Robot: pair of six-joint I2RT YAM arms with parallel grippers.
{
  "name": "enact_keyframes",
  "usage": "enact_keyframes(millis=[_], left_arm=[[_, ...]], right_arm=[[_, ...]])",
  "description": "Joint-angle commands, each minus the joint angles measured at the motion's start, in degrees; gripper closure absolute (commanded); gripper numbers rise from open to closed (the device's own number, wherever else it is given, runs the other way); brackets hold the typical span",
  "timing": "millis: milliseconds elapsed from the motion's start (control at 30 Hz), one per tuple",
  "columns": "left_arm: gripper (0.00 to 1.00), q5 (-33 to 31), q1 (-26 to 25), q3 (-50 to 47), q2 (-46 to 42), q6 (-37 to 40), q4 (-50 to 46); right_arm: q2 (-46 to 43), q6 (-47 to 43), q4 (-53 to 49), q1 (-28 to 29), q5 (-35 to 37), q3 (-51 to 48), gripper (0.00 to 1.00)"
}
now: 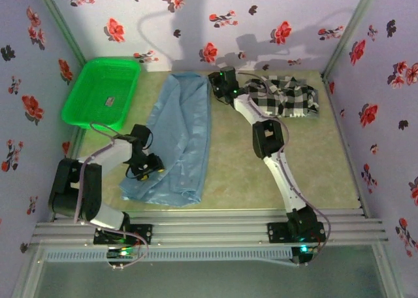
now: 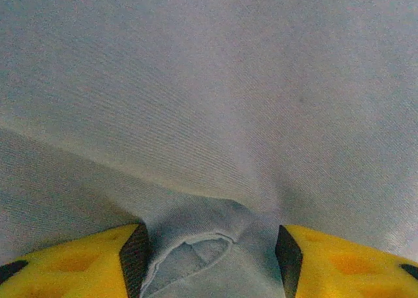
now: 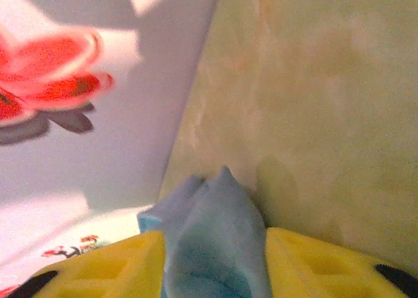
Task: Fold and stack the long sleeve shirts
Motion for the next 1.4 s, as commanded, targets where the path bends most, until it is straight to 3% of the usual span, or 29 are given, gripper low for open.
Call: enact_keyframes(millis=[0, 167, 267, 433, 600, 733, 1167, 1367], left_arm=[[0.38, 4.7, -1.8, 0.9, -4.0, -3.0, 1.9], [0.28, 5.7, -2.3, 7.8, -13.3, -3.5, -1.3], [0.21, 4.1, -1.0, 15.9, -14.4, -1.1, -5.9], [0.2, 2.4, -0.2, 31.3, -2.4, 8.3, -9.6], [0.3, 1.5, 0.1, 44.2, 12.7, 13.5, -8.6], [0.32, -1.7, 0.1, 53.4, 24.1, 15.7, -8.0], [0.3, -7.3, 0.2, 80.3, 50.1, 18.3, -11.2], [0.46, -10.0, 0.7, 90.6, 57.4, 19.6, -13.0]], right_arm=[[-8.9, -2.1, 2.5, -0.5, -3.2, -6.8, 0.45], [-29.5, -11.1, 2.7, -0.3, -6.3, -28.7, 0.31], [-40.3, -16.3, -2.9, 1.4, -7.3, -39.4, 0.29], [-52.0, -24.7, -18.0, 8.1, -4.3, -50.6, 0.31], [-59.4, -23.1, -17.6, 16.8, -0.4, -64.5, 0.41], [-61.8, -19.9, -12.5, 22.1, 0.3, -72.4, 0.48], [-56.8, -19.9, -13.6, 30.9, 0.9, -74.1, 0.53], [-53.4, -21.0, -15.3, 32.8, 0.3, -72.3, 0.53]])
